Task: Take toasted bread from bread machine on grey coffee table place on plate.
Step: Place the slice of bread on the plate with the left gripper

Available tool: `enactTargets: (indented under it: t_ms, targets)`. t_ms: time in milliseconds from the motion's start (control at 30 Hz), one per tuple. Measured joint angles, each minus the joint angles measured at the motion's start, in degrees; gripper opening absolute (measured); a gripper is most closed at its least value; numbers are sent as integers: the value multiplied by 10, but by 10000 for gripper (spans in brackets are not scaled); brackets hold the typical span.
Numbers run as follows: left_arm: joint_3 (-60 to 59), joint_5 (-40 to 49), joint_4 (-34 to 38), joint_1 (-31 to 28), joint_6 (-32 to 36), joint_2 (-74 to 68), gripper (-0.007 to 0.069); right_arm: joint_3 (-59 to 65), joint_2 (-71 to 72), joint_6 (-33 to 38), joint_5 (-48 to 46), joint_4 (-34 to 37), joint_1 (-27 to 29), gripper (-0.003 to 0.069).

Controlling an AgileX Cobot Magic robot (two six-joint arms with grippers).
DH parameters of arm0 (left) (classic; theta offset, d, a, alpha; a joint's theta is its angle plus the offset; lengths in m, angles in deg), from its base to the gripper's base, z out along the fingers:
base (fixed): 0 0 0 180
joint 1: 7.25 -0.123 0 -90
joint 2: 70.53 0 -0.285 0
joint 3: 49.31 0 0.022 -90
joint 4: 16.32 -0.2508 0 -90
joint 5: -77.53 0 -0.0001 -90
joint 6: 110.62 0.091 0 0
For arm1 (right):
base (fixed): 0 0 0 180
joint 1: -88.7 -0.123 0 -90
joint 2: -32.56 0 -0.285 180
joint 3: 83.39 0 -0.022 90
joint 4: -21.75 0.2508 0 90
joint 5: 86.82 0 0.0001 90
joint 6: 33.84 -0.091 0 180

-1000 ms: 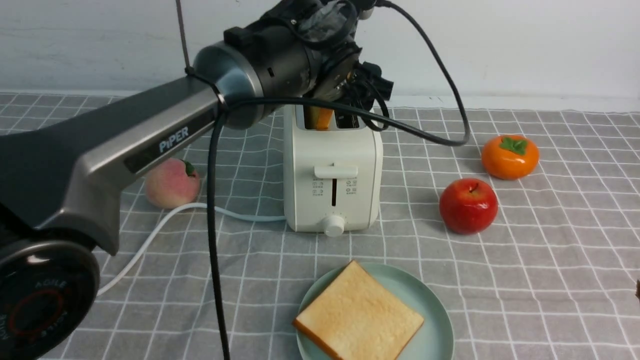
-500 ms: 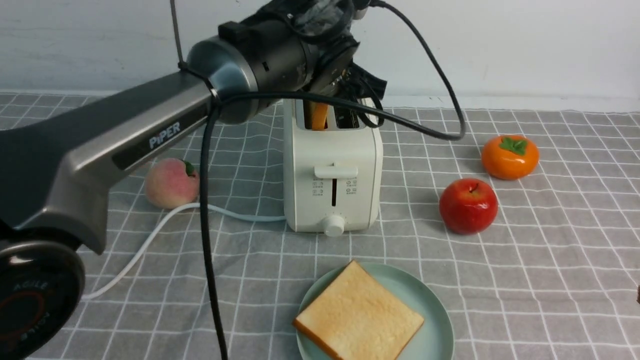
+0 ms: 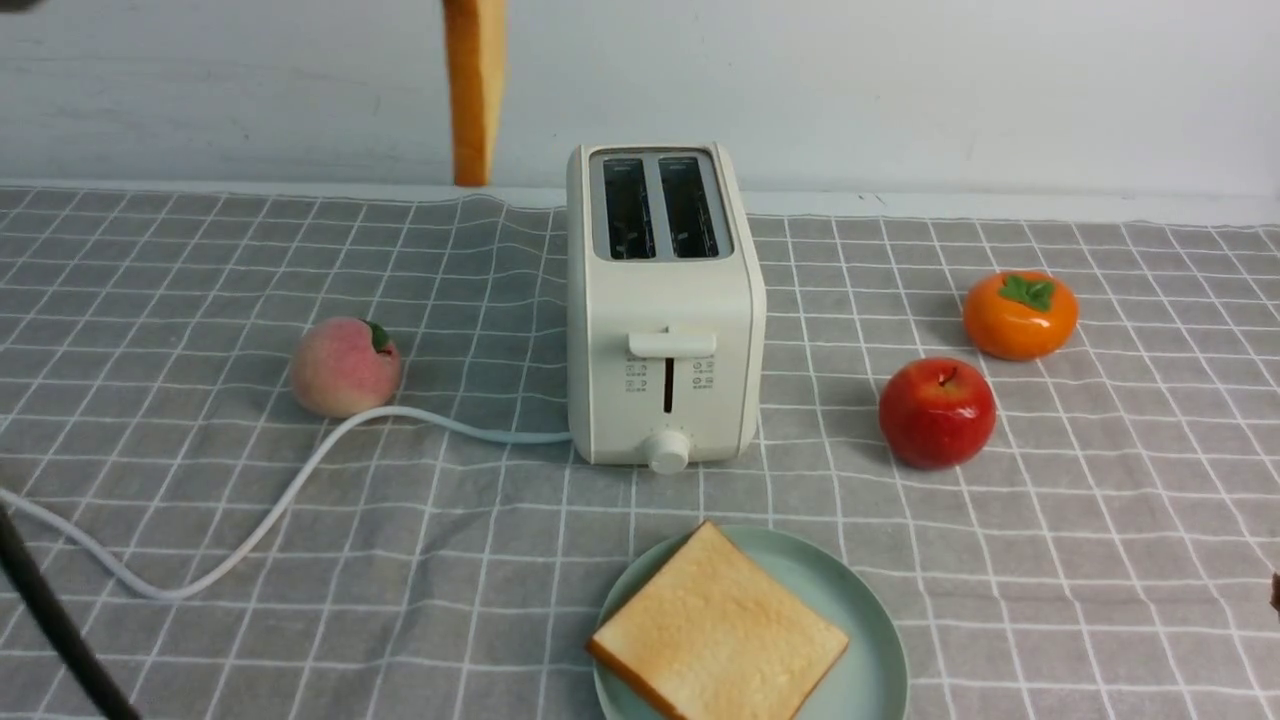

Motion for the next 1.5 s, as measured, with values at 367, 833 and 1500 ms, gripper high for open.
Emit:
enactTargets:
  t_ms: [367, 833, 1500]
  targets:
    - [-122, 31, 465, 0, 175, -73, 69, 3, 0, 0, 0, 16, 0, 505]
    - [-132, 19, 522, 1, 282, -166, 78, 3, 0, 0, 2, 20, 0, 505]
    - [-113, 21, 326, 0, 172, -68, 591, 3, 0, 0, 17, 20, 0, 265]
